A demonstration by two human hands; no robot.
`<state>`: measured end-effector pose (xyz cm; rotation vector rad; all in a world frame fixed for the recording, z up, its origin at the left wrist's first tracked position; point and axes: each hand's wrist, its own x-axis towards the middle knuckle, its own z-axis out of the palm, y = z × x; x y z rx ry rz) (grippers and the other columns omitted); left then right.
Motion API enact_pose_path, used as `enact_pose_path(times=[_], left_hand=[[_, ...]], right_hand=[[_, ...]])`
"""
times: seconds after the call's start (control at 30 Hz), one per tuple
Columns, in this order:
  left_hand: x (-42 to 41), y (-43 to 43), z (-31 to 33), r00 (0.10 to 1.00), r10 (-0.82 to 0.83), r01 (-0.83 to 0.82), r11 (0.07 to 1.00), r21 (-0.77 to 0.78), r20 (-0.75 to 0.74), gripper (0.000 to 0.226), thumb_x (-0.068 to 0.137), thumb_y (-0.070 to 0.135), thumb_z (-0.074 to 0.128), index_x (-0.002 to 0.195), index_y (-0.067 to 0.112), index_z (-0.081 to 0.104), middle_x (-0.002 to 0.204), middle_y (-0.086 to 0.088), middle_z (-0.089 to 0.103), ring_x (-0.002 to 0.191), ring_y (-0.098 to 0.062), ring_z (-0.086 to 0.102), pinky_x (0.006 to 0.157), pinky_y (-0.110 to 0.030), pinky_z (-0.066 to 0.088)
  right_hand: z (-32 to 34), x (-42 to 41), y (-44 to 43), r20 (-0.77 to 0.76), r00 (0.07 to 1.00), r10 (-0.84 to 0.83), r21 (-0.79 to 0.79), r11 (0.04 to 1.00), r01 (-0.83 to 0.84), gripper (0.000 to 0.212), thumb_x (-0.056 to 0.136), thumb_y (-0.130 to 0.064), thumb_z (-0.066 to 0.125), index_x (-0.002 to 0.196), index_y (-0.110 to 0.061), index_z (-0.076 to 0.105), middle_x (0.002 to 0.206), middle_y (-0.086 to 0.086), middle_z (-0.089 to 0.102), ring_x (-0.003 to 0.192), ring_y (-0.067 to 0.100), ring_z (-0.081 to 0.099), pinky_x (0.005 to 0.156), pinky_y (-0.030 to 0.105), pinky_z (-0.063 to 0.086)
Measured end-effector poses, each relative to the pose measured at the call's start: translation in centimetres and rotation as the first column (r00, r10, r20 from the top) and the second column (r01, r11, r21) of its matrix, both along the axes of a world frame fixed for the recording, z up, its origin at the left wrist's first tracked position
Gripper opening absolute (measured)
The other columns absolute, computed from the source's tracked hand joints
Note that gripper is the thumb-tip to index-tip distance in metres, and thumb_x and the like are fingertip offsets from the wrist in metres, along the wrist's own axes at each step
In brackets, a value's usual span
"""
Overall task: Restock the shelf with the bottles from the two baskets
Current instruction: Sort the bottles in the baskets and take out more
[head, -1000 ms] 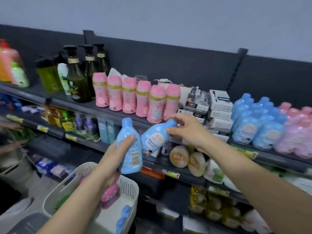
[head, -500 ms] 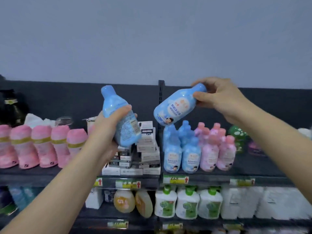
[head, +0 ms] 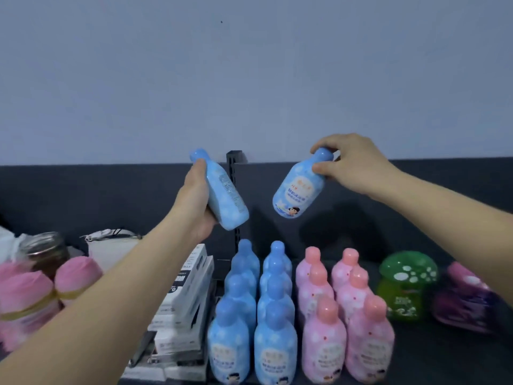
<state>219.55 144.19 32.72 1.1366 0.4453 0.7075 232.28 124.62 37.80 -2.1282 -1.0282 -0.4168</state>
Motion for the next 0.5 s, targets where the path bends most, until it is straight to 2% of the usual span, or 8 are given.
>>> enact_pose_path(times=[0.07,0.2,0.27,0.37,0.5], left_hand=[[1.2,0.6,0.0,0.999,-0.023,0.024,0.999,0.029,-0.027,0.040,0.095,0.050,0.043,0.115,0.016,0.050,0.107,-0.003,0.064,0.097,-0.019,0.064,0.087,-0.044,0.050],[3.9,2.6,-0.4,0.990,-0.003,0.032,0.979,0.203,-0.141,0.026,0.098,0.037,0.042,0.102,0.014,0.053,0.103,-0.008,0.062,0.092,-0.024,0.062,0.087,-0.047,0.050],[5.2,4.0,-0.8,0.974,0.033,0.031,0.962,0.273,-0.225,0.028,0.097,0.032,0.044,0.103,0.006,0.054,0.100,-0.013,0.061,0.086,-0.027,0.061,0.082,-0.046,0.051],[6.7,6.0,-1.5,0.948,0.004,0.112,0.933,0.343,-0.319,0.041,0.093,0.031,0.052,0.118,-0.002,0.049,0.104,-0.019,0.062,0.086,-0.031,0.066,0.076,-0.051,0.056],[8.2,7.7,-2.8,0.890,-0.053,0.266,0.867,0.421,-0.453,0.040,0.087,0.034,0.060,0.109,0.002,0.049,0.107,-0.021,0.063,0.092,-0.031,0.067,0.075,-0.054,0.056]], right_hand=[[-1.0,1.8,1.1,-0.014,1.000,0.000,-0.055,0.998,0.000,0.025,0.081,-0.012,0.064,0.106,-0.016,0.065,0.102,-0.003,0.061,0.088,0.014,0.053,0.076,0.023,0.038],[-3.0,4.7,3.6,-0.058,0.998,-0.013,-0.186,0.983,0.002,0.028,0.080,-0.015,0.063,0.108,-0.020,0.064,0.108,-0.001,0.061,0.094,0.018,0.057,0.078,0.025,0.042],[-4.1,5.9,4.9,-0.065,0.997,-0.034,-0.256,0.967,0.016,0.031,0.079,-0.017,0.065,0.110,-0.021,0.064,0.113,0.000,0.060,0.099,0.020,0.057,0.084,0.029,0.046],[-6.0,7.2,6.5,-0.089,0.994,-0.057,-0.366,0.930,0.021,0.031,0.080,-0.019,0.066,0.111,-0.020,0.064,0.117,0.002,0.059,0.103,0.021,0.057,0.090,0.033,0.047],[-9.0,8.1,8.5,-0.119,0.990,-0.079,-0.494,0.869,0.010,0.033,0.079,-0.021,0.067,0.112,-0.021,0.064,0.118,0.002,0.061,0.106,0.022,0.057,0.093,0.035,0.048]])
